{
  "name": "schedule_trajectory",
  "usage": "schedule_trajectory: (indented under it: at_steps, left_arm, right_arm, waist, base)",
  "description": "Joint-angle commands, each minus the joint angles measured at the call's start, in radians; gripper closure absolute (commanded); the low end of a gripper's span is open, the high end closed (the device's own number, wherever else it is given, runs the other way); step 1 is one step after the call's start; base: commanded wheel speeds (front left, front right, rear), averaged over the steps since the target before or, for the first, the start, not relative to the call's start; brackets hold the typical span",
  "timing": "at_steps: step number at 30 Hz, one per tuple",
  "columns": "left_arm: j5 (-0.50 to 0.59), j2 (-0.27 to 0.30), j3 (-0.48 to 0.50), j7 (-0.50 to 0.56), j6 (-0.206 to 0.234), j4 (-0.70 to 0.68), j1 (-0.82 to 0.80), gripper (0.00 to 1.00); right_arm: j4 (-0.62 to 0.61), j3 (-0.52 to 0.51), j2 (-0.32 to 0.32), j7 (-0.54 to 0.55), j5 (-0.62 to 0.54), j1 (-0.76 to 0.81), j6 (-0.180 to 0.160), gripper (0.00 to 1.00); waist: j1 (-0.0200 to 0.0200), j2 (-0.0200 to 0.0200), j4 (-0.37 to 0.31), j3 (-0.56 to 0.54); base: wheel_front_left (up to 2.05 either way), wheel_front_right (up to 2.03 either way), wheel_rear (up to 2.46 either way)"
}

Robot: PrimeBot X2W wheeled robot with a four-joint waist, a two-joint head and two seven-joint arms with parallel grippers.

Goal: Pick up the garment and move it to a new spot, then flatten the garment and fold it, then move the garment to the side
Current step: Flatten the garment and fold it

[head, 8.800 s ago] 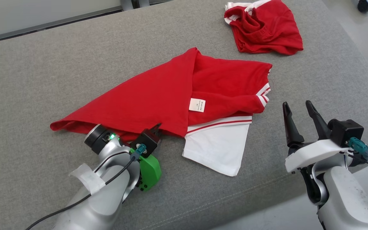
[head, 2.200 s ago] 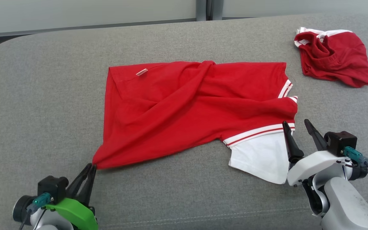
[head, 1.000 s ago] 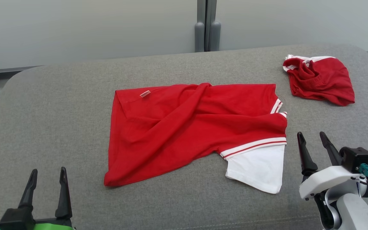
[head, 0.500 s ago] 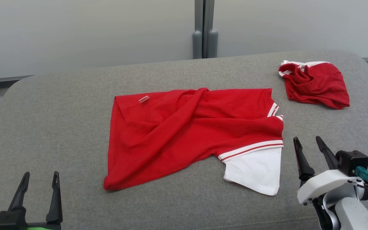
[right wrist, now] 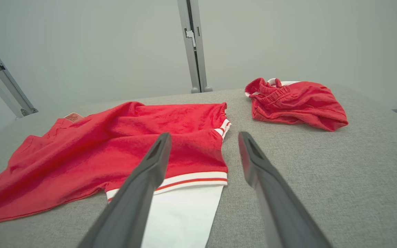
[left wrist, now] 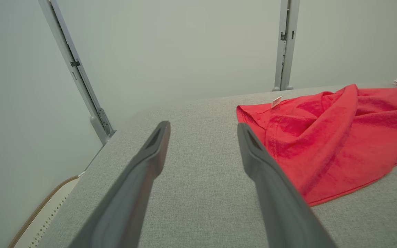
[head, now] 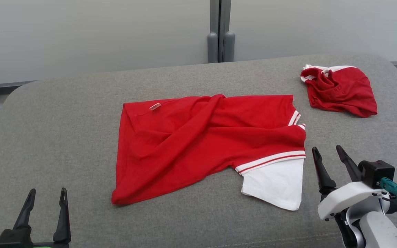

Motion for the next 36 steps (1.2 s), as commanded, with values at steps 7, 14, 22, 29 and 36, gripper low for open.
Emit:
schedule_trajectory:
  at_steps: [7,14,22,29,36]
  left_arm:
    - [-0.002,-0.006,0.008,-0.004,-0.003,0.003,-0.017,0.00]
    - [0.001,-0.013,0.013,-0.004,-0.005,0.004,-0.023,0.00]
    - [0.010,-0.016,0.017,-0.004,-0.007,0.005,-0.020,0.00]
    - [0.013,-0.018,0.016,-0.004,-0.007,0.005,-0.021,0.00]
    - [0.014,-0.021,0.000,-0.004,-0.015,0.017,-0.032,0.00]
  right_arm:
    - [-0.021,0.012,0.001,-0.001,-0.007,0.014,0.000,0.00]
    - [-0.019,0.021,0.000,-0.001,-0.003,0.011,0.000,0.00]
    - [-0.017,0.022,-0.003,-0.001,0.000,0.012,0.000,0.00]
    - [-0.021,0.017,-0.001,0.004,-0.006,0.016,0.000,0.00]
    - [-0.007,0.021,0.000,0.028,0.005,0.017,0.000,0.00]
  waist:
    - [0.0000,-0.0001,-0.001,0.001]
    - [0.0000,-0.0001,-0.001,0.000]
    - [0.0000,-0.0001,-0.002,0.001]
    - [0.0000,-0.0001,-0.002,0.006]
    - [0.0000,-0.0001,0.000,0.014]
  base:
    - [0.00,0.00,0.00]
    - [0.00,0.00,0.00]
    - [0.00,0.00,0.00]
    - [0.00,0.00,0.00]
    - [0.00,0.00,0.00]
